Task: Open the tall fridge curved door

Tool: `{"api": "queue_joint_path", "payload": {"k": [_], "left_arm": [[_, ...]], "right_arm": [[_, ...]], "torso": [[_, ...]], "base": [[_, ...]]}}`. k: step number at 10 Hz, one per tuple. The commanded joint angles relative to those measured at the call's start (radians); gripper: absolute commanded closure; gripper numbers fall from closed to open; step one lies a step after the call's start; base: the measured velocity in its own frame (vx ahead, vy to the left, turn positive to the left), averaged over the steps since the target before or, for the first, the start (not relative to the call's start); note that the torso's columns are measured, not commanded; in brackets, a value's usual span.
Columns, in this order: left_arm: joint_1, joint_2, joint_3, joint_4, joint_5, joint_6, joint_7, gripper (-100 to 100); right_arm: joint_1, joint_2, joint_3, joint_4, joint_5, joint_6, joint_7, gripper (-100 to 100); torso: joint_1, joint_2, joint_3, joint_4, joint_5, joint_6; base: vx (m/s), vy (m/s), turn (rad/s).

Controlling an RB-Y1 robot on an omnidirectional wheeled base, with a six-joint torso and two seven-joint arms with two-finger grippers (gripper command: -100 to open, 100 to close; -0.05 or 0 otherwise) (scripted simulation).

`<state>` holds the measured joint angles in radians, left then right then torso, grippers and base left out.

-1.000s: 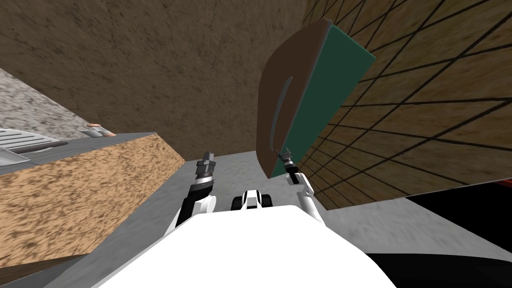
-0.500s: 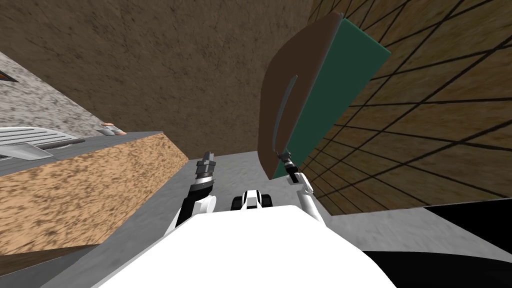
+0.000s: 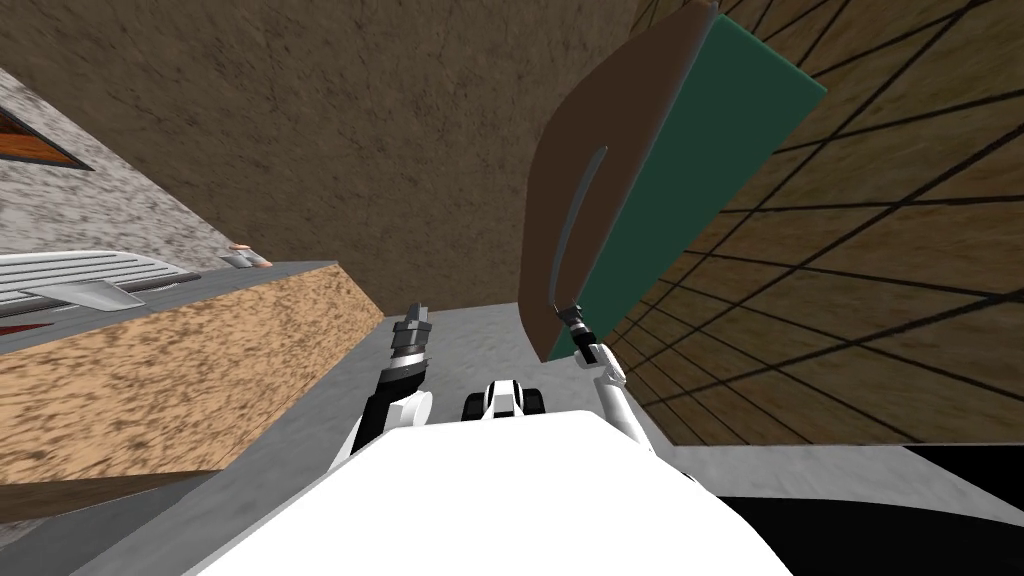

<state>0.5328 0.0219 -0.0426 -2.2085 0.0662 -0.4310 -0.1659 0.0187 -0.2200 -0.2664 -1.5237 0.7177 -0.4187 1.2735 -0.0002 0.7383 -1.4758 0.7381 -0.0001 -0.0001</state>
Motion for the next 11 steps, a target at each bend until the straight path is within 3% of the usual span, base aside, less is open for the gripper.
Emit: {"api": "queue_joint_path", "payload": {"k": [1,4,5,11], "left_arm": [[0.0,0.0,0.0,0.0,0.0,0.0,0.0,0],[0.0,0.0,0.0,0.0,0.0,0.0,0.0,0],[0.0,0.0,0.0,0.0,0.0,0.0,0.0,0],[0.0,0.0,0.0,0.0,0.0,0.0,0.0,0]], "right_arm": [[-0.019,-0.009,-0.012,0.048,0.016,-0.008,0.063,-100],[-0.051,-0.029,-0.032,0.13,0.045,-0.022,0.157,-100],[-0.051,-0.029,-0.032,0.13,0.045,-0.022,0.166,-100],[-0.092,-0.069,-0.056,0.236,0.088,-0.039,0.303,-100]], "torso": [[0.0,-0.001,-0.001,0.0,0.0,0.0],[0.001,0.0,0.0,0.0,0.0,0.0],[0.0,0.0,0.0,0.0,0.0,0.0],[0.0,0.0,0.0,0.0,0.0,0.0]], "base": [[0.034,-0.014,0.035],[0.034,-0.01,0.094],[0.029,-0.007,0.018],[0.027,-0.006,0.062]]}}
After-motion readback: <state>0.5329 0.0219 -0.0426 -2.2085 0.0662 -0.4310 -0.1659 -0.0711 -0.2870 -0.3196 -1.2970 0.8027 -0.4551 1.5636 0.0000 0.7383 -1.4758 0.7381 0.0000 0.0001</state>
